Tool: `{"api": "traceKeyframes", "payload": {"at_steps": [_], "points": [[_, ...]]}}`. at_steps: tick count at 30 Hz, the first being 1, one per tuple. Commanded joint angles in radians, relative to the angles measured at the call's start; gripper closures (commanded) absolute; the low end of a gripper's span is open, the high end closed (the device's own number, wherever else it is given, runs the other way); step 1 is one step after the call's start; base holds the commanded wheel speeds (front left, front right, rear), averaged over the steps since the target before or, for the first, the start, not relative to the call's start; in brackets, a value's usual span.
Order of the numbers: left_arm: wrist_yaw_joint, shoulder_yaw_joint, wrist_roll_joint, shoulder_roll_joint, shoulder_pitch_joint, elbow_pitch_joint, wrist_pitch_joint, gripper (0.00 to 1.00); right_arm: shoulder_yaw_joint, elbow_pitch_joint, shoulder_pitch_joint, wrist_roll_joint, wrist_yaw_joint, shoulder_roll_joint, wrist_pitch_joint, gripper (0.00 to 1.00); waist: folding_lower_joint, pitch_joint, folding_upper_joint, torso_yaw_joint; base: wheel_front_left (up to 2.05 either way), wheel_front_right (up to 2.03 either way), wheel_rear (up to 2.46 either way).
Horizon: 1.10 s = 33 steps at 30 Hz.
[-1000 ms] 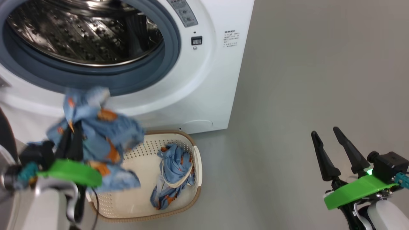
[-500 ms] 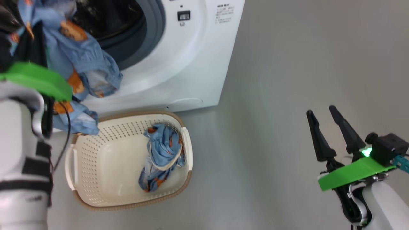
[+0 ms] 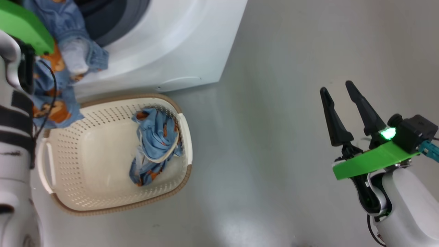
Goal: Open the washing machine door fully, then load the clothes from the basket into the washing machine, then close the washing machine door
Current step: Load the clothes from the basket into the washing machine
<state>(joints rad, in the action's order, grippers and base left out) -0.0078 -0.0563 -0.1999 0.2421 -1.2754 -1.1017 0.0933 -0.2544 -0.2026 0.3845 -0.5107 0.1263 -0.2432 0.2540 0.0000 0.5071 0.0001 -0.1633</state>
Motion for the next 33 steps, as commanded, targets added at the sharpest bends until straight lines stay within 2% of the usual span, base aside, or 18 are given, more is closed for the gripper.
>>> {"api": "traceKeyframes", "payload": {"at_steps": [1, 8, 16, 20, 26, 33], "points": [[0.007, 0.009, 0.003, 0.053, -0.036, 0.000, -0.002, 1.00, -0.019, 0.026, 0.005, -0.021, 0.004, -0.002, 0.008, 0.00, 0.0000, 0.043, -0.0001, -0.030, 0.00, 0.00, 0.00], [0.015, -0.006, 0.011, 0.087, -0.137, -0.103, 0.008, 1.00, -0.041, 0.027, 0.039, -0.026, 0.004, 0.010, 0.008, 0.00, 0.0000, 0.088, -0.0001, -0.067, 0.00, 0.00, 0.00], [0.024, -0.021, 0.017, 0.113, -0.193, -0.143, 0.041, 1.00, -0.052, 0.029, 0.043, -0.029, 0.004, 0.016, 0.008, 0.00, 0.0000, 0.112, -0.0001, -0.088, 0.00, 0.00, 0.00], [0.031, -0.012, 0.004, 0.117, -0.220, -0.141, 0.111, 1.00, -0.056, 0.030, 0.043, -0.029, 0.004, 0.018, 0.008, 0.00, 0.0000, 0.120, -0.0001, -0.097, 0.00, 0.00, 0.00], [0.032, -0.013, 0.004, 0.131, -0.237, -0.073, 0.166, 1.00, -0.054, 0.036, 0.044, -0.032, 0.004, 0.021, 0.008, 0.00, 0.0000, 0.135, -0.0001, -0.108, 0.00, 0.00, 0.00], [0.059, 0.008, 0.024, 0.149, -0.173, 0.138, 0.168, 1.00, -0.050, 0.043, 0.053, -0.033, 0.004, 0.028, 0.008, 0.00, 0.0000, 0.160, -0.0001, -0.119, 0.00, 0.00, 0.00]]}}
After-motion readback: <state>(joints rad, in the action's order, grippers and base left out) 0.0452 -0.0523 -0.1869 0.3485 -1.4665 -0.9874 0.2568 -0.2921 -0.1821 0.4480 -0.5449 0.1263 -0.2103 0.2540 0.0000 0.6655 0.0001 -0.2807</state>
